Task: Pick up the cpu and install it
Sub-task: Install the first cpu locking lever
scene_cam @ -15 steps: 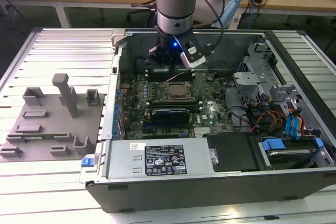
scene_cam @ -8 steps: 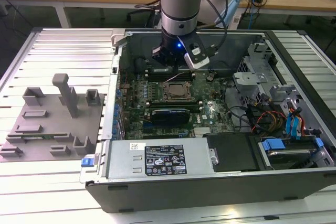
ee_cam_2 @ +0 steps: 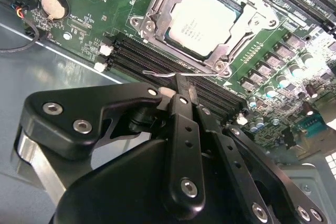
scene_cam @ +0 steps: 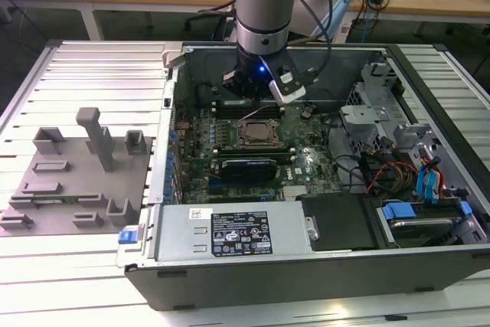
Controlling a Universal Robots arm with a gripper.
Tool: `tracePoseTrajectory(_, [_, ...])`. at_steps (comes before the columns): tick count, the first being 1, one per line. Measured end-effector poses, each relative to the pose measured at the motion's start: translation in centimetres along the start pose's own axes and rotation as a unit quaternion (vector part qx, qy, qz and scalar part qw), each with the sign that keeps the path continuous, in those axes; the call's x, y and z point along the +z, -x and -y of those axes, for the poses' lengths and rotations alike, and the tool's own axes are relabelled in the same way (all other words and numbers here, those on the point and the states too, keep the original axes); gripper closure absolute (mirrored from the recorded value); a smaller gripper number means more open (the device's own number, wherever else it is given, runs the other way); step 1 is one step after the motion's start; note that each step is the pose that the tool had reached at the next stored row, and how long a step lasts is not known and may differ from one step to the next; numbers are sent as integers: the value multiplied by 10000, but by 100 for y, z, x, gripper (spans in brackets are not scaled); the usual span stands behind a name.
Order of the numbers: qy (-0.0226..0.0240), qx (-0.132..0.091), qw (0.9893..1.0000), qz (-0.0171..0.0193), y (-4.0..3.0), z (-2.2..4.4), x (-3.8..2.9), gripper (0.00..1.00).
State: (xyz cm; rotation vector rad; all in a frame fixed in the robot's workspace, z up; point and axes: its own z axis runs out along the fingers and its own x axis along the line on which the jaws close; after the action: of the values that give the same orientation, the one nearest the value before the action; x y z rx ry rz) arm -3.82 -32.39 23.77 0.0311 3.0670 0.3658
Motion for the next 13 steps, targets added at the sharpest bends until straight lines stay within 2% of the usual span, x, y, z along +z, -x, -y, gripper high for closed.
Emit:
tracePoseTrajectory(4, [0,3,10000,1,-1,7,28,89])
tracePoseTrajectory(7, [-6,24,10000,6,-3,19,80,89])
tracePoseTrajectory(13, [-63,88,9999,22,-5,-12,117,89])
